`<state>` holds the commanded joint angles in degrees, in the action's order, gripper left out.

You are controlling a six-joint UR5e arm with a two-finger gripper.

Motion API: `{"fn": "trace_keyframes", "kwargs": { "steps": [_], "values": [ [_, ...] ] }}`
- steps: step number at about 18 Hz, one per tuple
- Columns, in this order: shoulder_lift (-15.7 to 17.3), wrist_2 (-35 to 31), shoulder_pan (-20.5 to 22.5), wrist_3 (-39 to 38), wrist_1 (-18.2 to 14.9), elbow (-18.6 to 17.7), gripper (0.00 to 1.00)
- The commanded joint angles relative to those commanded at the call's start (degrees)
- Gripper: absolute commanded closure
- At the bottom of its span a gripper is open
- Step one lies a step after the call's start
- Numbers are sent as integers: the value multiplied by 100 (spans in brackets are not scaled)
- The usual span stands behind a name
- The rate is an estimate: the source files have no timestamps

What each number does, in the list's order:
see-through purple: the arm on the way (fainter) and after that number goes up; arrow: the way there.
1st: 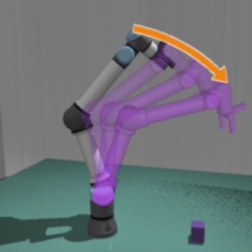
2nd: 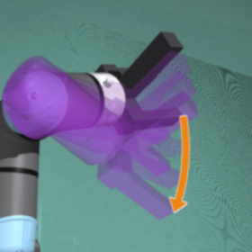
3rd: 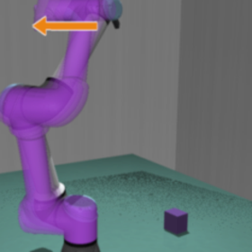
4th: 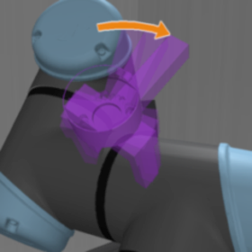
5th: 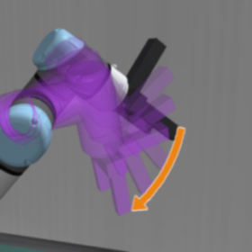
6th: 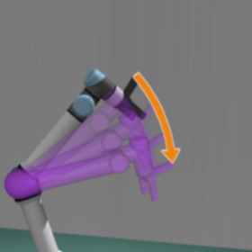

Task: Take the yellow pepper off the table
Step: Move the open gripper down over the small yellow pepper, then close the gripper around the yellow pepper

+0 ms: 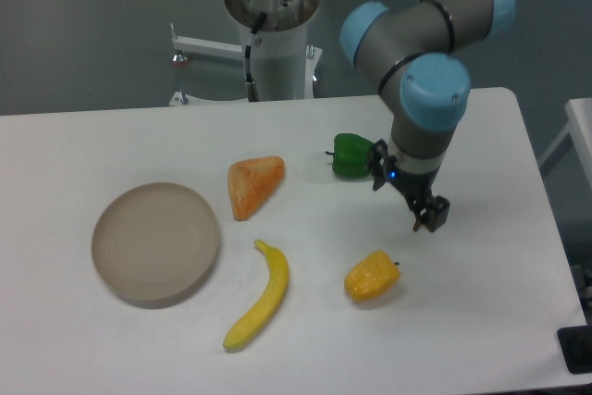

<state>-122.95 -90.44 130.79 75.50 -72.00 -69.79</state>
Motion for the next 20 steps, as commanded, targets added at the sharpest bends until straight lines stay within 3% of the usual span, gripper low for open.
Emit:
{"fn": "trace_keyframes", "kwargs": {
  "steps": [7,20],
  "values": [
    [-379,-26,-203,79,449,0,0],
    [-721,-70,-255,193,757,27,0]
  ]
}}
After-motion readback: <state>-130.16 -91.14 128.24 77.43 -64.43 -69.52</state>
